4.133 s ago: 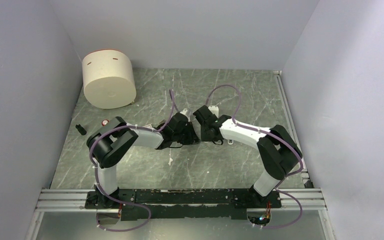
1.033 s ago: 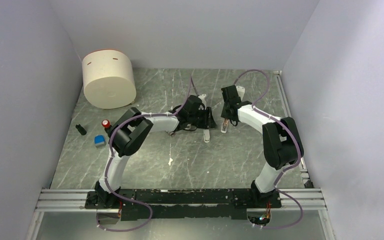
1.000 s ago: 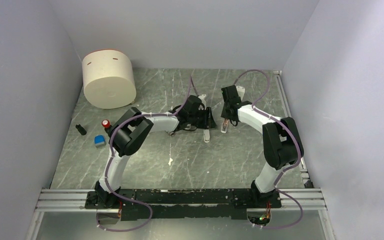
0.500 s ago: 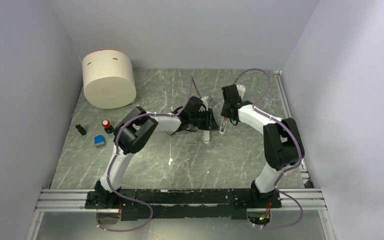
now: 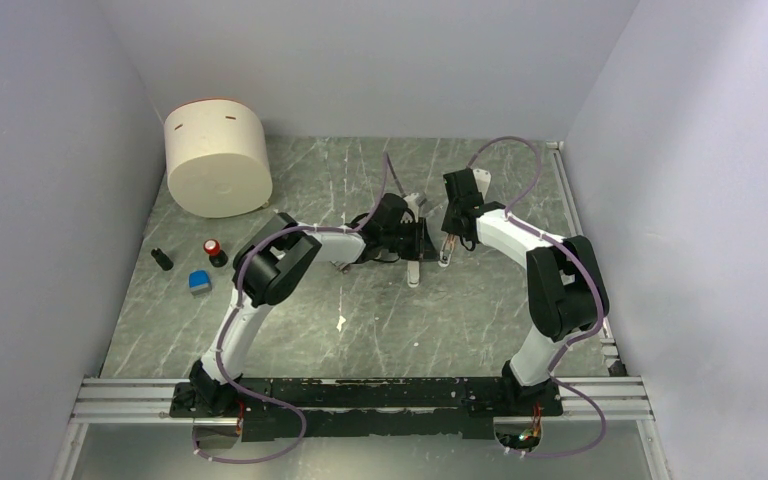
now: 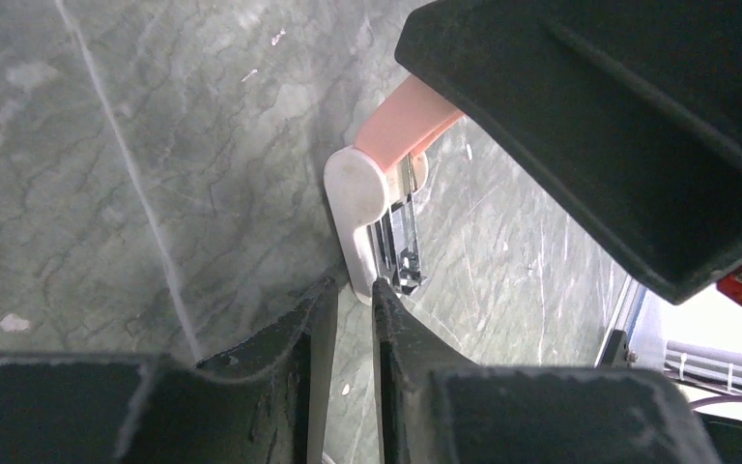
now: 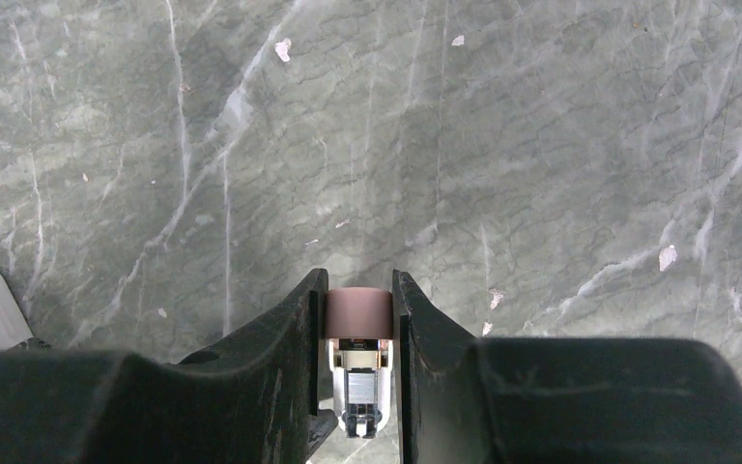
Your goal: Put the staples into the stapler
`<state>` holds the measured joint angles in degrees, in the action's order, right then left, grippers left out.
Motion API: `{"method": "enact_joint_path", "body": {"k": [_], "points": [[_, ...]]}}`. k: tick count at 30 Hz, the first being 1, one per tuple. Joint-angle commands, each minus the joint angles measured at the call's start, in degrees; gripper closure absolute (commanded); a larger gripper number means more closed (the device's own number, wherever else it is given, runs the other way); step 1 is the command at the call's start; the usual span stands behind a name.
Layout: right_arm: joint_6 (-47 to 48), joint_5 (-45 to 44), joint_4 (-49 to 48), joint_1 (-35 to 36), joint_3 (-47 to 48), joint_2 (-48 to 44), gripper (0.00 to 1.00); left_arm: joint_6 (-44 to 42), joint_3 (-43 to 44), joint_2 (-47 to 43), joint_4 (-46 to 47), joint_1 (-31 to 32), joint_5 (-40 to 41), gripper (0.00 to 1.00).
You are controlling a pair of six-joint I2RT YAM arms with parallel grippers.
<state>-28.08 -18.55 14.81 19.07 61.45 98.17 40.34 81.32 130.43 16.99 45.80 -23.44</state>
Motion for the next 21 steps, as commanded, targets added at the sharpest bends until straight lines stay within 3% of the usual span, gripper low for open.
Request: {"method": "enact_joint_path", "body": {"k": [1, 21], "points": [[-0.49, 0.1, -1.36, -0.26, 0.76, -2.16, 0.71, -0.48, 2.24, 2.07, 0.35, 0.24, -1.45, 0.73], [-1.08, 4.06, 2.94, 1.35, -1.82, -3.96, 0.71, -0.04, 4.68, 5.62, -10.55, 0.25, 1.9, 0.91]]}}
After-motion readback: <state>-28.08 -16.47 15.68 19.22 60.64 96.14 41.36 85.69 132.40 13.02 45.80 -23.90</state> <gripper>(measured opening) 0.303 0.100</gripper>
